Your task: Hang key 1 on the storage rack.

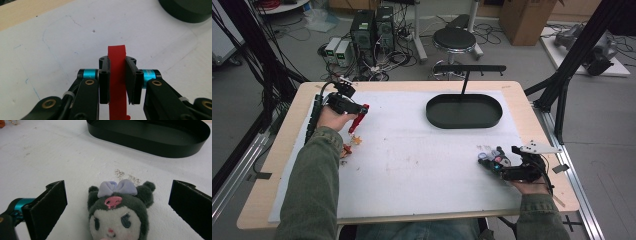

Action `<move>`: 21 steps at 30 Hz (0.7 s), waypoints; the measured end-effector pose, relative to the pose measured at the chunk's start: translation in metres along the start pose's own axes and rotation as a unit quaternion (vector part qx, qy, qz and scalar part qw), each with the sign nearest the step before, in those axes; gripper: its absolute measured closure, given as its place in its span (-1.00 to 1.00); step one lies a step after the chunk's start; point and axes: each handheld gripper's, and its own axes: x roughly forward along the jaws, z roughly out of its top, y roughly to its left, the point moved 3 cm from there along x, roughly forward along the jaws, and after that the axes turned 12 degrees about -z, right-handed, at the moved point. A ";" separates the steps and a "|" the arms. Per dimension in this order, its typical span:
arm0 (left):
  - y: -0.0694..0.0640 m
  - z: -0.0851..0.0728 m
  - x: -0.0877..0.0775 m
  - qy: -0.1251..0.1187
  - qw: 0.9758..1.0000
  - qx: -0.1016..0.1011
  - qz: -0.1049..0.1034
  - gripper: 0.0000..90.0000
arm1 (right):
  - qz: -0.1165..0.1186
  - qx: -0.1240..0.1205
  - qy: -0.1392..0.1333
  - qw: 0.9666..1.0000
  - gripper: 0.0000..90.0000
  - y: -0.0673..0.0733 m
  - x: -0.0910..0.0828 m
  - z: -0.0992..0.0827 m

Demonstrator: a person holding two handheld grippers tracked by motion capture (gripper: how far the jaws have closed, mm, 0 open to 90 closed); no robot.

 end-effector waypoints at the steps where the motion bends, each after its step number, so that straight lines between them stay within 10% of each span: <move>1: -0.001 0.001 -0.004 -0.001 1.000 -0.002 0.001 0.68 | 0.000 0.000 0.000 1.000 -0.98 0.000 0.000 0.000; 6: -0.009 0.006 -0.020 -0.024 0.999 -0.029 -0.005 0.68 | 0.004 0.001 -0.001 1.000 -0.98 0.000 -0.001 -0.001; 21: -0.049 0.058 -0.053 -0.103 0.994 -0.004 -0.037 0.68 | 0.011 -0.001 -0.011 1.000 -0.98 0.001 -0.001 0.001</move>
